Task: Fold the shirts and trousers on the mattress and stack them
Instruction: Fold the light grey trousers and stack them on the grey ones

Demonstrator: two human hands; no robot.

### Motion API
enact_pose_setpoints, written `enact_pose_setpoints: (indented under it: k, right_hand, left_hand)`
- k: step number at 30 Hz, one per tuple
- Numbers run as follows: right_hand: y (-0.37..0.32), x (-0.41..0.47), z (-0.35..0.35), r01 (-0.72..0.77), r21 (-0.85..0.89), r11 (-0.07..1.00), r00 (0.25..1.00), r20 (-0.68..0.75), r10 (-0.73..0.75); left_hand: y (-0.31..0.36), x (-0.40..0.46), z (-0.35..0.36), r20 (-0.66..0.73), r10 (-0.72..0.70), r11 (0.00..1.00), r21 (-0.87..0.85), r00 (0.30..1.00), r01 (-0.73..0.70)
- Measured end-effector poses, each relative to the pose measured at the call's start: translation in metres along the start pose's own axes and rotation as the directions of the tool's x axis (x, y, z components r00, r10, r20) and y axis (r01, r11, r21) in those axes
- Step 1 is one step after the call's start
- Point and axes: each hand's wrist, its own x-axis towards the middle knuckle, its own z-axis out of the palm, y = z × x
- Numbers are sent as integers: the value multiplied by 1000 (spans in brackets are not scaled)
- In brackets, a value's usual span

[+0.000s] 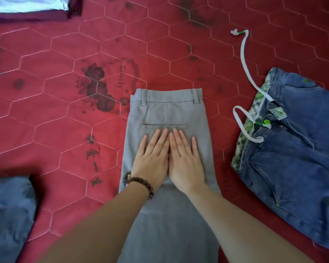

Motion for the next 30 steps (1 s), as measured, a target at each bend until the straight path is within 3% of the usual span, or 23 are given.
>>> enact_pose_setpoints:
  k: [4, 9, 13, 22, 30]
  right_hand:
    - [7, 4, 16, -31, -8, 999, 999, -41, 31]
    - [5, 4, 12, -45, -52, 998, 999, -2, 45]
    - [-9, -31, 13, -107, -24, 994, 994, 27, 108]
    - [-47, -198, 48, -28, -4, 1000, 994, 109, 28]
    - [-55, -221, 47, -65, 35, 997, 987, 150, 59]
  left_hand:
    - [-2, 5, 13, -50, -21, 1000, 20, 999, 22]
    - [3, 2, 5, -7, -61, 998, 32, 998, 61]
    - [23, -29, 6, 20, -138, 989, -52, 990, 138]
    - [58, -184, 45, 88, 51, 995, -90, 995, -43]
    - [54, -211, 53, 153, 90, 993, -90, 984, -76]
